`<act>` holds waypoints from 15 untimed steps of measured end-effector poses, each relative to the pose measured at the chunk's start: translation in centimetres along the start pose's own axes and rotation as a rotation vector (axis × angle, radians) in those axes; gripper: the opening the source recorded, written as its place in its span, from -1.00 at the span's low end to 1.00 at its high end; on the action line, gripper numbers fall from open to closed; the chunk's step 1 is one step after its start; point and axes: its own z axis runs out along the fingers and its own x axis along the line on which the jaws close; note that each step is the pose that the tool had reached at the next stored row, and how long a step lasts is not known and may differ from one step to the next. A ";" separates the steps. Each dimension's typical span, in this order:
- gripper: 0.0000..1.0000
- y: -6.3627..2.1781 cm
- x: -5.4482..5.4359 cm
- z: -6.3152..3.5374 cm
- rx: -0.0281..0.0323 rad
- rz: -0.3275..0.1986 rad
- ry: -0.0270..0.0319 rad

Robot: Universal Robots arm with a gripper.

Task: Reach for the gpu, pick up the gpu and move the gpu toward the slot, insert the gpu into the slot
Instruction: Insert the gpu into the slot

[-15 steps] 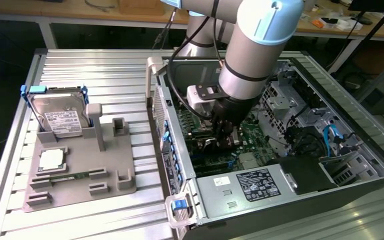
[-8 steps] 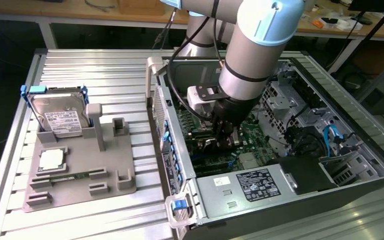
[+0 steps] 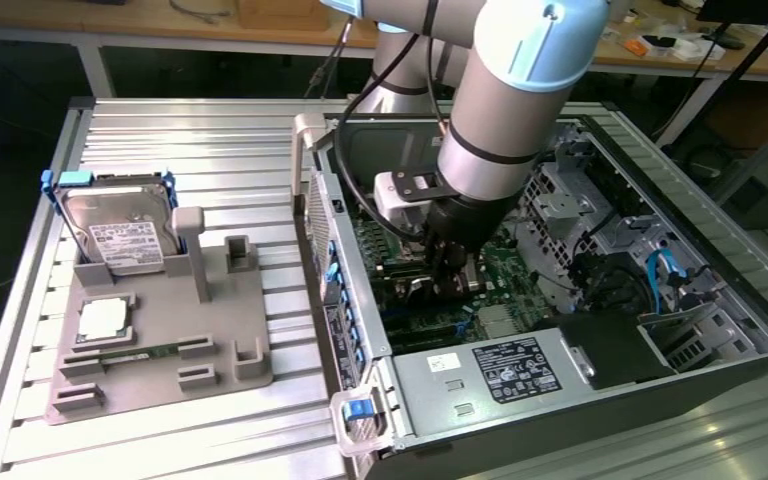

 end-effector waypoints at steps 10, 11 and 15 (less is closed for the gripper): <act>-0.46 0.01 0.0 0.47 0.0019 0.000 -0.0002; -0.46 0.02 0.0 0.52 0.0024 0.000 -0.0001; -0.46 0.03 0.0 0.74 0.0054 0.000 -0.0001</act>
